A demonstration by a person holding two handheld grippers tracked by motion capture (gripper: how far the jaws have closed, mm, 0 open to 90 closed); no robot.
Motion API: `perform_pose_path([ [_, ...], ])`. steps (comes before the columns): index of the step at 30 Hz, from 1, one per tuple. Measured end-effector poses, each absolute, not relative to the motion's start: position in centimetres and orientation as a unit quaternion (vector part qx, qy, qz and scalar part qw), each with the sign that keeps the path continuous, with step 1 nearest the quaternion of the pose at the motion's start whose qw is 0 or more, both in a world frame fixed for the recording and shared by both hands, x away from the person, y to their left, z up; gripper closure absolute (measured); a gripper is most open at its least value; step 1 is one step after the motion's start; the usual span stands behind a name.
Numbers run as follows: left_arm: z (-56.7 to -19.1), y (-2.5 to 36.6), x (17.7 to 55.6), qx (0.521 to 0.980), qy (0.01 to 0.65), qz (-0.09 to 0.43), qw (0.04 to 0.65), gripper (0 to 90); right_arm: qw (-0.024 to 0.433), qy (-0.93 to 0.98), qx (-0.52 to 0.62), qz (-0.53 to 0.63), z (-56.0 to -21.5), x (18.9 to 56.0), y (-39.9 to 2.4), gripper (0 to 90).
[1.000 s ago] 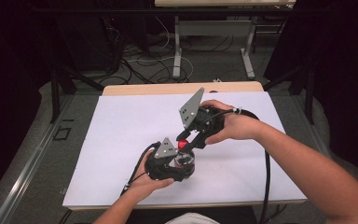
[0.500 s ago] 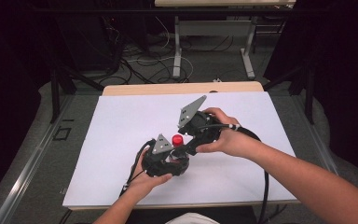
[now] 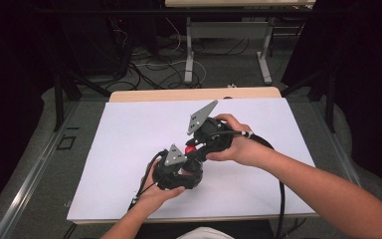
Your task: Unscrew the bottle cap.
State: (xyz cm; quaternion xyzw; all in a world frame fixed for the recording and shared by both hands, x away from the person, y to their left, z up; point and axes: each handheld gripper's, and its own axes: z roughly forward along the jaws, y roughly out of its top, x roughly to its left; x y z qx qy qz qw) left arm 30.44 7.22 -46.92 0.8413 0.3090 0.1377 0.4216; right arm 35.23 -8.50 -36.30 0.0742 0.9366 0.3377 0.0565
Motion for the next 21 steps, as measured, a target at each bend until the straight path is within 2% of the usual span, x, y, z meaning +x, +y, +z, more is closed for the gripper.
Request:
perform_pose_path([
  [13,-46.7,7.2,30.3,0.851,0.281,0.119,0.428,29.9,-0.002,0.944,0.006,0.330,-35.8,36.6,-8.9,61.0],
  [21,-47.3,7.3,30.5,0.848,0.292,0.120,0.425,29.8,0.023,0.944,-0.002,0.329,-34.6,36.5,-9.2,61.0],
])
